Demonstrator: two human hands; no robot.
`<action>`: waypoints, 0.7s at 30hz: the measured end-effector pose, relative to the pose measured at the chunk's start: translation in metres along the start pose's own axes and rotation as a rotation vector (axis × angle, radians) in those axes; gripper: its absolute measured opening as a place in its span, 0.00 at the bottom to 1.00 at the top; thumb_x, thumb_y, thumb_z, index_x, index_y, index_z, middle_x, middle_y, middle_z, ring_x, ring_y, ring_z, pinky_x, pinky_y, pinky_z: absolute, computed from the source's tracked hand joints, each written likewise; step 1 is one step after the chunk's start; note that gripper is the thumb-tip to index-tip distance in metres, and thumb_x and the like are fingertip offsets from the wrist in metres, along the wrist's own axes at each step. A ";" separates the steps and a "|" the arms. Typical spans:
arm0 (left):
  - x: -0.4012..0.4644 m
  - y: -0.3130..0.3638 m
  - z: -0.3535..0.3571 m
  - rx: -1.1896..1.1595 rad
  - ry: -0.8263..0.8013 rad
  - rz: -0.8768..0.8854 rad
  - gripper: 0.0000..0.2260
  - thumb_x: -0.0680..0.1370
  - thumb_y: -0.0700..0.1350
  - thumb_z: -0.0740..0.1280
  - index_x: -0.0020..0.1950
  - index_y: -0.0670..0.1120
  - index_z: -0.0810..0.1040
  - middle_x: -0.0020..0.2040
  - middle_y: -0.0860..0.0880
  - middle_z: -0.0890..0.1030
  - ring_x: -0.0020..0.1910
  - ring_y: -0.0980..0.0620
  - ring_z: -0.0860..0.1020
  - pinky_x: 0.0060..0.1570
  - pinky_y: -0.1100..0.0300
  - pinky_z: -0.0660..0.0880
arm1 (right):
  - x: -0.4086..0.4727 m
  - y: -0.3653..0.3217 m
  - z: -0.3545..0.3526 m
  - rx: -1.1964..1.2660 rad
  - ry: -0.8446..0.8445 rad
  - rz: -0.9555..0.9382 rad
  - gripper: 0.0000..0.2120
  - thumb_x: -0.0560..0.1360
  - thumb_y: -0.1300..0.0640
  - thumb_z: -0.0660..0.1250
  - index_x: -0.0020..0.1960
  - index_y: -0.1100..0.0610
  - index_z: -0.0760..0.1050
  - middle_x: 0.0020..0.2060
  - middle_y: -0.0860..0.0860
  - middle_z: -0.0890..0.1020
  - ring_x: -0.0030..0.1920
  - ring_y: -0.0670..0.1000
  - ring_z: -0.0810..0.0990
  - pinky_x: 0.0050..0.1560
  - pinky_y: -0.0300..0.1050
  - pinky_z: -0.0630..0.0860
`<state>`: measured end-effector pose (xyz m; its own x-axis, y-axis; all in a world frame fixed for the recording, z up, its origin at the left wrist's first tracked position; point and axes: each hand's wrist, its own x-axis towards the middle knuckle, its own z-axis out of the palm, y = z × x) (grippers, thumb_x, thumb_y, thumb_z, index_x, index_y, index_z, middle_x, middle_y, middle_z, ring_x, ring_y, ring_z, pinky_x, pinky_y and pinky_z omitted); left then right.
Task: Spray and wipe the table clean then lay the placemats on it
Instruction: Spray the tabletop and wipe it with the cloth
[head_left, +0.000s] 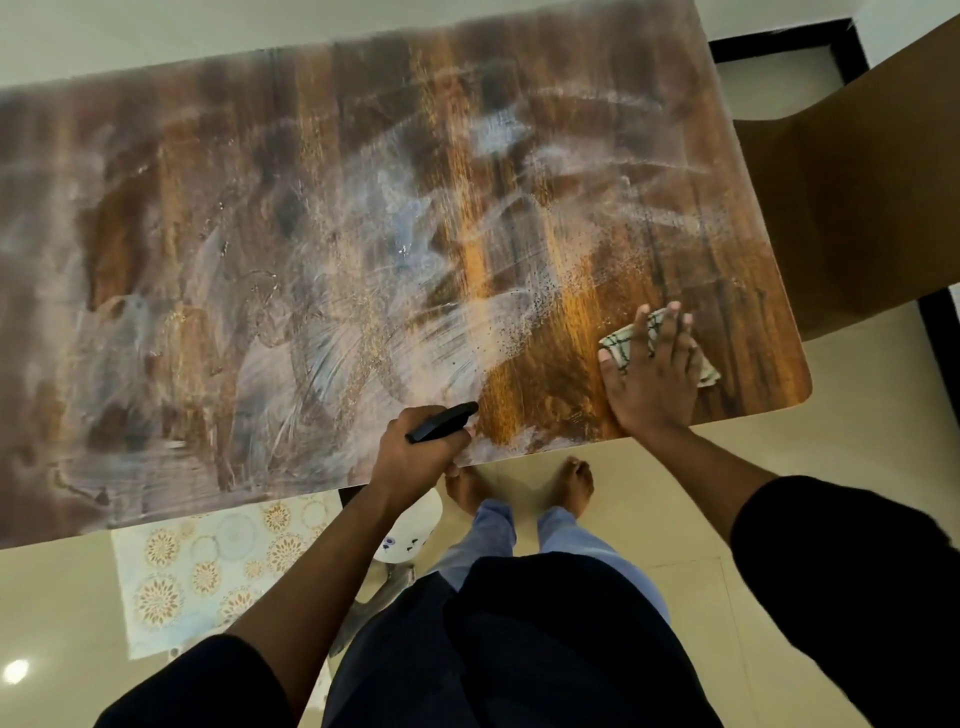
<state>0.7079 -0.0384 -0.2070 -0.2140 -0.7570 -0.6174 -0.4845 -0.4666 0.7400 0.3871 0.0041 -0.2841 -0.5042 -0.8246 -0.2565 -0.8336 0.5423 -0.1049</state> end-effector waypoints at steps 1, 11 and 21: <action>-0.001 0.000 -0.001 -0.008 0.003 0.007 0.15 0.71 0.46 0.72 0.56 0.45 0.87 0.37 0.41 0.87 0.30 0.44 0.84 0.28 0.64 0.73 | -0.009 -0.016 0.003 0.006 -0.006 -0.021 0.40 0.82 0.32 0.45 0.85 0.53 0.41 0.83 0.61 0.42 0.83 0.63 0.42 0.80 0.67 0.52; -0.007 0.012 -0.024 -0.083 0.027 0.117 0.04 0.77 0.36 0.74 0.42 0.42 0.85 0.35 0.36 0.81 0.28 0.45 0.82 0.25 0.64 0.74 | -0.120 -0.139 0.048 -0.046 -0.101 -0.677 0.37 0.83 0.40 0.59 0.85 0.54 0.49 0.84 0.58 0.45 0.84 0.61 0.44 0.80 0.65 0.52; -0.005 -0.002 -0.014 -0.060 -0.015 0.107 0.11 0.74 0.43 0.75 0.49 0.36 0.85 0.36 0.34 0.84 0.28 0.40 0.82 0.24 0.64 0.72 | -0.083 0.018 0.014 -0.220 -0.026 -0.487 0.33 0.84 0.35 0.43 0.85 0.49 0.50 0.84 0.55 0.49 0.83 0.61 0.46 0.79 0.70 0.47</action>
<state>0.7221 -0.0404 -0.2014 -0.2746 -0.7970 -0.5379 -0.4064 -0.4108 0.8162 0.4171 0.0843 -0.2784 -0.0435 -0.9667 -0.2520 -0.9987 0.0487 -0.0146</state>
